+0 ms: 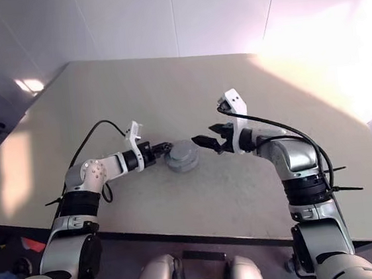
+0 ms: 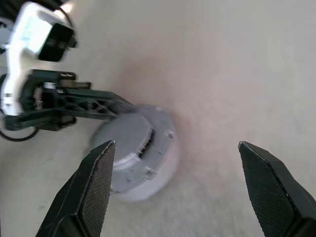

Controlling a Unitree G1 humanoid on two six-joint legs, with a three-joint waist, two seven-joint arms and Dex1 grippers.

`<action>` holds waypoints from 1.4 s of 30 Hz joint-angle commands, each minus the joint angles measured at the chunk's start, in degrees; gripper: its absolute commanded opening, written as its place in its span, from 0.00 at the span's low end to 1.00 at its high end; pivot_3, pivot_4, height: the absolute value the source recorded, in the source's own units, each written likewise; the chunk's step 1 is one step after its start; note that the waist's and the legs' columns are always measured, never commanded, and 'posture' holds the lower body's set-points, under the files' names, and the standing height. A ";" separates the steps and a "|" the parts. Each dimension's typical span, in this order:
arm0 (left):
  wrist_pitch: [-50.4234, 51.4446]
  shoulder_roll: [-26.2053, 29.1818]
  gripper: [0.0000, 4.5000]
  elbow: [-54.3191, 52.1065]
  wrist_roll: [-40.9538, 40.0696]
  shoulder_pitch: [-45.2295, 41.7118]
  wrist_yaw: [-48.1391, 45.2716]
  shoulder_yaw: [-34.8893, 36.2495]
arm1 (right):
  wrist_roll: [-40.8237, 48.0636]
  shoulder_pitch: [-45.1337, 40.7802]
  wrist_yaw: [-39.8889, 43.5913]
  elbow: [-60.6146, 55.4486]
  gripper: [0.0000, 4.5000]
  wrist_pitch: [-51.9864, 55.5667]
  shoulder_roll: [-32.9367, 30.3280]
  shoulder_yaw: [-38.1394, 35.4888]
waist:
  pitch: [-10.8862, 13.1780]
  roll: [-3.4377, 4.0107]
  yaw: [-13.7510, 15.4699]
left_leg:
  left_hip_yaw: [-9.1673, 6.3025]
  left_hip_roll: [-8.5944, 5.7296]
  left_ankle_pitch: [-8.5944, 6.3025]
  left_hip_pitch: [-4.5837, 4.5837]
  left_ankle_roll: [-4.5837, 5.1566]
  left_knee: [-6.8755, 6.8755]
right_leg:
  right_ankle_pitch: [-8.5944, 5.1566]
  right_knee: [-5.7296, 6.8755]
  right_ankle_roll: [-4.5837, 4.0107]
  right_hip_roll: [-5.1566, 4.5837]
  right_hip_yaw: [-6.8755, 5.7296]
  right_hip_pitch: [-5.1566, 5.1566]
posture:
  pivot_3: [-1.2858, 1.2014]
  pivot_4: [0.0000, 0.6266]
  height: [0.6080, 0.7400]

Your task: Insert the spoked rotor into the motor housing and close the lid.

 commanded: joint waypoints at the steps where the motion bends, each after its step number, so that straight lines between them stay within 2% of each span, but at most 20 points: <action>1: -0.41 0.52 0.00 1.14 1.28 0.52 0.04 -0.76 | 4.72 -0.51 -4.76 -0.07 1.00 12.28 2.64 -7.25 | 0.00 0.01 -0.04 | 0.00 0.00 0.03 -0.01 -0.05 0.00 | 0.00 0.01 0.00 0.00 0.00 -0.02 | 0.52 0.00 1.00; 7: -1.24 0.94 0.00 0.96 0.95 0.39 -0.24 -0.18 | 7.48 -0.70 -9.95 -3.64 1.00 24.83 9.40 -14.17 | 0.01 0.04 -0.12 | 0.00 0.01 0.12 -0.06 -0.21 -0.09 | -0.01 0.06 -0.01 0.00 -0.01 -0.16 | 0.52 0.00 1.00; 9: -1.60 1.13 0.00 0.97 0.89 0.25 -0.30 0.04 | 7.10 -2.81 -12.96 -2.36 1.00 27.63 13.14 -18.67 | 0.01 0.04 -0.18 | 0.00 0.01 0.15 -0.04 -0.26 -0.10 | -0.01 0.09 -0.01 0.00 -0.01 -0.18 | 0.52 0.00 1.00; 12: -2.10 1.46 0.00 1.25 0.83 -0.05 -0.31 0.44 | 7.23 -5.08 -16.76 0.24 1.00 28.69 16.64 -23.22 | 0.02 0.05 -0.20 | 0.00 0.01 0.22 -0.13 -0.38 -0.10 | -0.01 0.25 -0.03 0.00 0.00 -0.35 | 0.52 0.00 1.00; 19: -2.72 2.59 0.00 1.62 0.65 -0.53 -0.75 1.21 | 6.66 -7.12 -22.30 3.11 1.00 28.69 22.21 -26.89 | 0.02 0.05 -0.10 | -0.01 0.01 0.32 -0.38 -0.55 -0.19 | -0.02 0.35 -0.04 0.00 0.00 -0.67 | 0.52 0.00 1.00; 24: -3.09 3.00 0.00 2.20 0.91 -1.32 -0.77 1.81 | 7.65 -6.05 -23.13 3.58 1.00 28.69 24.80 -26.39 | 0.03 0.05 -0.39 | -0.02 0.01 0.35 -0.59 -0.59 -0.21 | 0.00 0.42 -0.02 0.00 -0.01 -0.89 | 0.52 0.00 1.00; 32: -3.44 3.15 0.00 2.53 0.96 -1.57 -0.95 1.93 | 12.79 -6.32 -21.33 2.90 1.00 28.69 24.98 -23.96 | 0.03 0.04 -0.30 | -0.01 0.01 0.36 -0.62 -0.62 -0.25 | 0.01 0.41 0.00 0.00 -0.02 -0.92 | 0.52 0.00 1.00; 39: -3.72 2.96 0.00 2.42 1.03 -1.52 -1.04 1.73 | 10.97 -7.83 -22.09 5.62 1.00 27.21 26.39 -23.41 | 0.03 0.04 -0.33 | -0.02 0.01 0.38 -0.62 -0.64 -0.25 | 0.05 0.44 0.07 0.01 -0.03 -0.93 | 0.52 0.00 1.00; 42: -3.69 3.11 0.00 2.18 0.98 -1.31 -1.01 1.90 | 10.65 -8.18 -22.19 5.99 0.87 26.27 26.81 -22.42 | 0.03 0.04 -0.29 | -0.02 0.01 0.39 -0.62 -0.66 -0.25 | 0.05 0.46 0.05 0.01 -0.03 -0.94 | 0.52 0.00 1.00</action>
